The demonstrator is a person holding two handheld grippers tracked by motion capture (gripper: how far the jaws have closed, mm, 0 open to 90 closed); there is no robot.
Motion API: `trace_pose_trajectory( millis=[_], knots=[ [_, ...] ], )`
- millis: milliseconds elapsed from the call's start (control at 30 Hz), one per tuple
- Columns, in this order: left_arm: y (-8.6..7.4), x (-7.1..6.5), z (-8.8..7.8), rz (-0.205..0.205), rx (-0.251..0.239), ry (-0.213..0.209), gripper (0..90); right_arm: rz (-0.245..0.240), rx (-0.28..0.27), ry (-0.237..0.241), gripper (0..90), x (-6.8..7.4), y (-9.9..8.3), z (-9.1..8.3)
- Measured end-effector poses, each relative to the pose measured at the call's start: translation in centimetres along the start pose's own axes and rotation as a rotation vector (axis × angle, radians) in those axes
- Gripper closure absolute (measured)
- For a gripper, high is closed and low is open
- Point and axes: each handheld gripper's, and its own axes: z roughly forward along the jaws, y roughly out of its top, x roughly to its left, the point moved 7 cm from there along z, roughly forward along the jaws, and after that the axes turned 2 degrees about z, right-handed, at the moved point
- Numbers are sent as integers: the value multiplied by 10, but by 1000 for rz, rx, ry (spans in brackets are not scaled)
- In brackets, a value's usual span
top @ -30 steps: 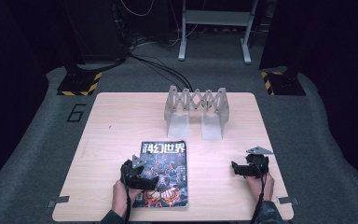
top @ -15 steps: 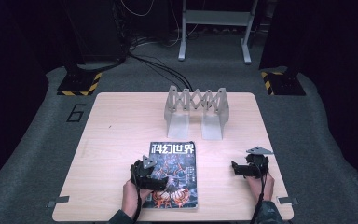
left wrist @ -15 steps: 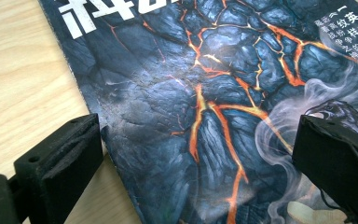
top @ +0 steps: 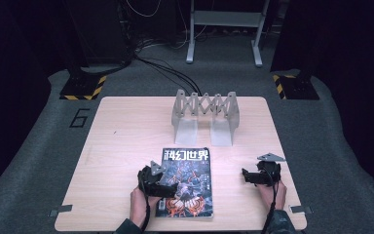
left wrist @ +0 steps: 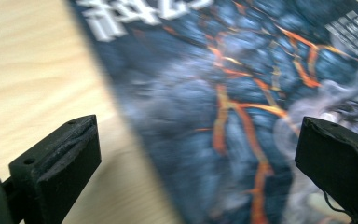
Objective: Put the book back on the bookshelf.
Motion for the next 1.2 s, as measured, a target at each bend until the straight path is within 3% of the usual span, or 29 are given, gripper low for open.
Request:
trace_pose_trajectory(
  millis=[33,100,233,433,500,533,600,633,700,733,800,833,900,1033,1100,1200],
  knots=[
    [0,0,0,0,0,0,2,0,0,0,59,0,0,0],
    [-2,22,-7,-34,-23,43,2,3,-4,-1,65,0,0,0],
    [-9,42,-10,-56,-12,84,2,3,3,0,80,0,0,-1],
    [-15,46,-5,-42,5,93,1,38,-18,36,90,11,8,-10],
    [-16,47,-4,-46,3,95,2,42,-29,63,101,23,16,-16],
    [-16,48,-3,-58,-5,101,2,29,-25,100,116,37,23,-19],
    [-17,49,-2,-48,5,97,2,9,-18,134,132,53,29,-21],
    [-18,49,-1,-51,1,105,2,9,-18,134,132,53,29,-21],
    [-19,49,-1,-36,6,112,2,-14,4,202,148,78,36,-18],
    [-19,49,-1,-32,10,110,2,-14,4,202,148,78,36,-18],
    [-19,49,-1,-33,10,111,2,-37,18,227,176,92,39,-15],
    [-19,49,-1,-32,7,115,2,-59,54,257,202,110,40,-9],
    [-19,49,-1,-31,7,115,2,-79,94,274,234,122,39,-3],
    [-19,49,-1,-25,13,114,2,-107,146,287,275,133,37,6],
    [-20,48,-1,-28,16,110,2,-115,201,295,307,140,35,12],
    [-20,48,-1,-28,15,110,2,-123,215,291,322,143,36,15]
  ],
)
